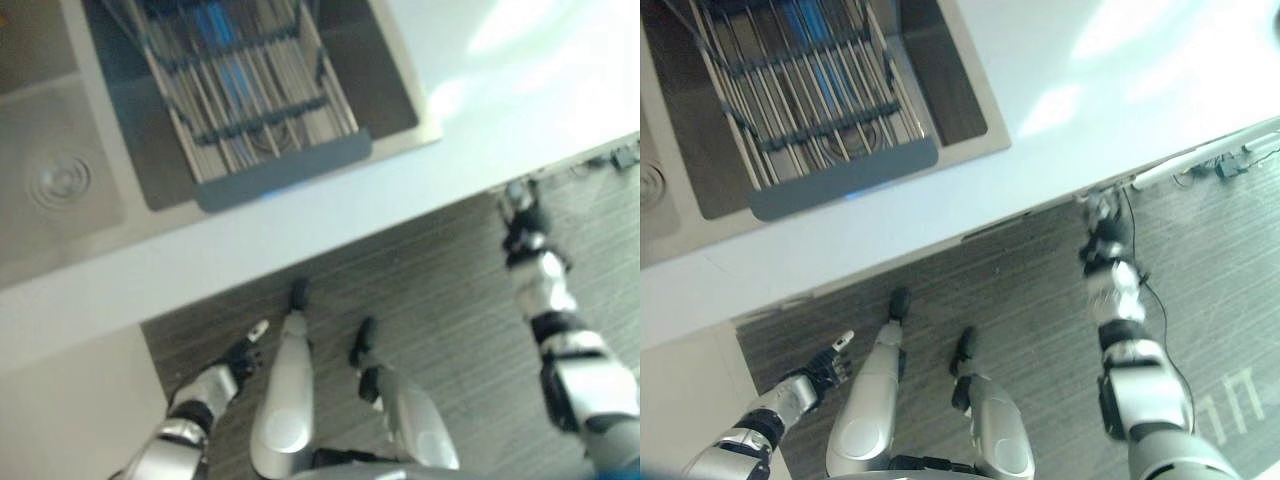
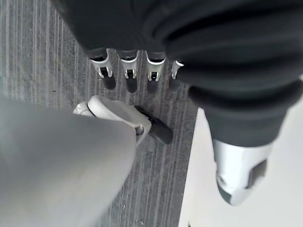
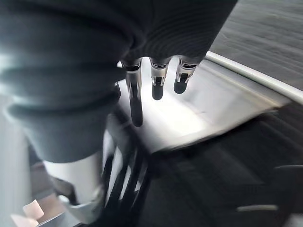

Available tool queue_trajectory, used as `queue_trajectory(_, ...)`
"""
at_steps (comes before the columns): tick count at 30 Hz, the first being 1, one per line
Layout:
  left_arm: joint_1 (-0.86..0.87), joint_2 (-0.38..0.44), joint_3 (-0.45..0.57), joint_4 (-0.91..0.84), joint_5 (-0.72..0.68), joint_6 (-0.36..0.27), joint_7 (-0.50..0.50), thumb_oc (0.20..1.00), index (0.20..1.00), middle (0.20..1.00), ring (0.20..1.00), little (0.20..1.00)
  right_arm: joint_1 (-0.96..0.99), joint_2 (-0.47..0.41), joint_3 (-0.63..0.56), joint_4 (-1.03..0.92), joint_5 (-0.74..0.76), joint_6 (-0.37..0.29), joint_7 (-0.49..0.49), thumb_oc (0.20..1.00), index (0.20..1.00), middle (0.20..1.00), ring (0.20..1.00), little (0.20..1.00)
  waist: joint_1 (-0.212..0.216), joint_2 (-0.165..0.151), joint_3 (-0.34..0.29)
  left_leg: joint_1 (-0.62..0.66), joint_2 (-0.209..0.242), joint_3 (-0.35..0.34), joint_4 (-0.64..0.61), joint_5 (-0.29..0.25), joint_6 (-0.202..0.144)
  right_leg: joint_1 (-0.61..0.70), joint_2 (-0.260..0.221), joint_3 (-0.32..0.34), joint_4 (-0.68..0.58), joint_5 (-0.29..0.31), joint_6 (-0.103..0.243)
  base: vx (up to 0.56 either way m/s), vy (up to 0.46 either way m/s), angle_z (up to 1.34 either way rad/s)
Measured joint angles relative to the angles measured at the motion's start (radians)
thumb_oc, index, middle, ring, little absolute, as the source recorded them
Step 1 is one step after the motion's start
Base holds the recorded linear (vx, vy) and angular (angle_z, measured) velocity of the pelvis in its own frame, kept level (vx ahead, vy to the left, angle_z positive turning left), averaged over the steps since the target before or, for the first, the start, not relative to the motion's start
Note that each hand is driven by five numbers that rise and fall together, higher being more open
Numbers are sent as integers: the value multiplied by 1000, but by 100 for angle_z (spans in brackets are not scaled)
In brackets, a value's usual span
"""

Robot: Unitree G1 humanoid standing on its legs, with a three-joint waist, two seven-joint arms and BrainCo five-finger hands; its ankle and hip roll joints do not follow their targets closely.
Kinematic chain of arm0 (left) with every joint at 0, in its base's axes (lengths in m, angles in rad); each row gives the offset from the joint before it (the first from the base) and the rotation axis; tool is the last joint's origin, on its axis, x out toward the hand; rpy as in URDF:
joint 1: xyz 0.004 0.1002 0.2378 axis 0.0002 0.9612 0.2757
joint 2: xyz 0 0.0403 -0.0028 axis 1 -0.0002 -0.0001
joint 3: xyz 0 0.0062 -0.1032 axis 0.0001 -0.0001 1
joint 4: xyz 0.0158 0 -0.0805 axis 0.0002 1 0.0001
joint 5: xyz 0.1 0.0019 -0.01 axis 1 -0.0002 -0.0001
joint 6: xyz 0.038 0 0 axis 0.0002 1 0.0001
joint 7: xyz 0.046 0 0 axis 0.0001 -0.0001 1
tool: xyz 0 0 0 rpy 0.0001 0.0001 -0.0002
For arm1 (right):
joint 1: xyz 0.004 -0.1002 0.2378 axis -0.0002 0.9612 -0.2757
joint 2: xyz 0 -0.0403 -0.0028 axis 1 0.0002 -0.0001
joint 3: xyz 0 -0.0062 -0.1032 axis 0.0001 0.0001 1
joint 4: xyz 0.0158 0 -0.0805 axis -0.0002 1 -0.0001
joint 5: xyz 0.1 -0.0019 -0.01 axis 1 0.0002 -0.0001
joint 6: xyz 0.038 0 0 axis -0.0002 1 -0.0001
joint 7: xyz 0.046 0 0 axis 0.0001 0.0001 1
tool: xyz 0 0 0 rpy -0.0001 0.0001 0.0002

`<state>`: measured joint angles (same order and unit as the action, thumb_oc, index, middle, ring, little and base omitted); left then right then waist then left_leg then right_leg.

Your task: Place the dishes in the dishwasher.

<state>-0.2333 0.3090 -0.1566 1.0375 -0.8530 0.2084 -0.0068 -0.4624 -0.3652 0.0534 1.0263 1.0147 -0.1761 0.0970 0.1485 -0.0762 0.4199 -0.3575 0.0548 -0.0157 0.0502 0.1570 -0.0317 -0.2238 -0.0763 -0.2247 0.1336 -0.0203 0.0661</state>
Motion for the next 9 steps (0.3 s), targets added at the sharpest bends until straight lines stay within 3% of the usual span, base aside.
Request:
queue_trajectory(2,16,-15,3,5,0,-26,-21,1000,1000,1000,1000,1000,166,9,27,82,-35,22,30,1000,1000,1000,1000,1000,-37,67,-36,27,-19,10,-32,11,19,9,-22,3,3,-5,13,-112,163,-7)
queue_trajectory(4,38,-9,48,49,1,-52,-52,1000,1000,1000,1000,1000,267,7,-1,159,-34,15,79,1000,1000,1000,1000,1000,-76,93,-52,79,-23,35,-59,18,28,55,-27,21,-30,7,23,-76,155,-27)
queue_trajectory(6,81,4,51,106,3,-68,-89,1000,1000,1000,1000,1000,351,-4,-34,192,-35,16,103,1000,1000,1000,1000,1000,-118,98,-104,139,-21,58,-92,1,15,117,-20,42,-85,20,25,-30,174,-30)
queue_trajectory(9,120,-38,92,160,36,-74,-151,1000,1000,1000,1000,1000,412,-7,-87,225,-63,15,137,1000,1000,1000,1000,1000,-126,116,-199,220,-7,128,-144,-19,17,213,-19,29,-168,43,12,47,152,4)
